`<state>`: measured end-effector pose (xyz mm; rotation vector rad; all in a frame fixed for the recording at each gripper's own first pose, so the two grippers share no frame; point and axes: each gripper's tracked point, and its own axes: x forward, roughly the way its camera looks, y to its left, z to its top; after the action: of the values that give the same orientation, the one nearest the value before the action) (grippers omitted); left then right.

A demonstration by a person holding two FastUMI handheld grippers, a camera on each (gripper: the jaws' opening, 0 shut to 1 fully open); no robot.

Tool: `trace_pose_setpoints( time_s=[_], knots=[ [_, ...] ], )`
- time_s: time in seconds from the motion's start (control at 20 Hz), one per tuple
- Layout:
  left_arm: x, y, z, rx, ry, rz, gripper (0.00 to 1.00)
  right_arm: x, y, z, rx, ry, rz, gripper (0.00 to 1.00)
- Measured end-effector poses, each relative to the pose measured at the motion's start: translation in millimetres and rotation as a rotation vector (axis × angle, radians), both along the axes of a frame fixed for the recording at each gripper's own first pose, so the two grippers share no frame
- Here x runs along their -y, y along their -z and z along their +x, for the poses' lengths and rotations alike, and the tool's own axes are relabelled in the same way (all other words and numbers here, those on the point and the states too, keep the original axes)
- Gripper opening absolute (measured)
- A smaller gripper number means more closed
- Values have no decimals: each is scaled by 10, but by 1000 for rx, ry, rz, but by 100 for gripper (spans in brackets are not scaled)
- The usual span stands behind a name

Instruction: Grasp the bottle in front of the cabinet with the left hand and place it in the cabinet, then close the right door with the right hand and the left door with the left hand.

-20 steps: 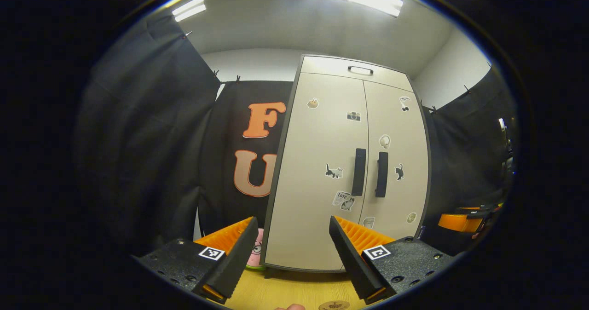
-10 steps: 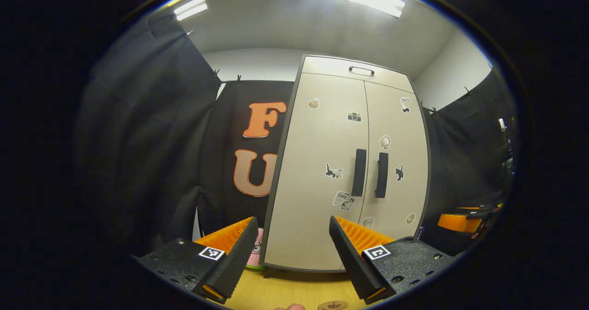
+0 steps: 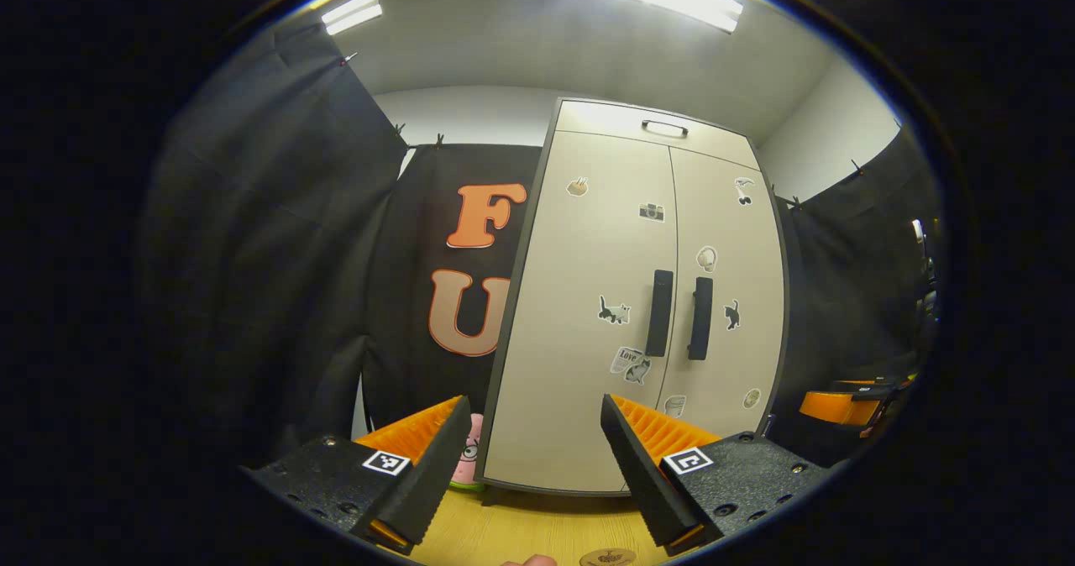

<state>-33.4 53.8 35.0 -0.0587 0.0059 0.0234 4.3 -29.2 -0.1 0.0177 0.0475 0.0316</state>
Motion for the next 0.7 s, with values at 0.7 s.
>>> trace_pose_setpoints(
  time_s=[0.7],
  knots=[
    [-1, 10, 32, -3, 2, -8, 94, 3, 3, 6, 4, 6, 3, 95]
  ],
)
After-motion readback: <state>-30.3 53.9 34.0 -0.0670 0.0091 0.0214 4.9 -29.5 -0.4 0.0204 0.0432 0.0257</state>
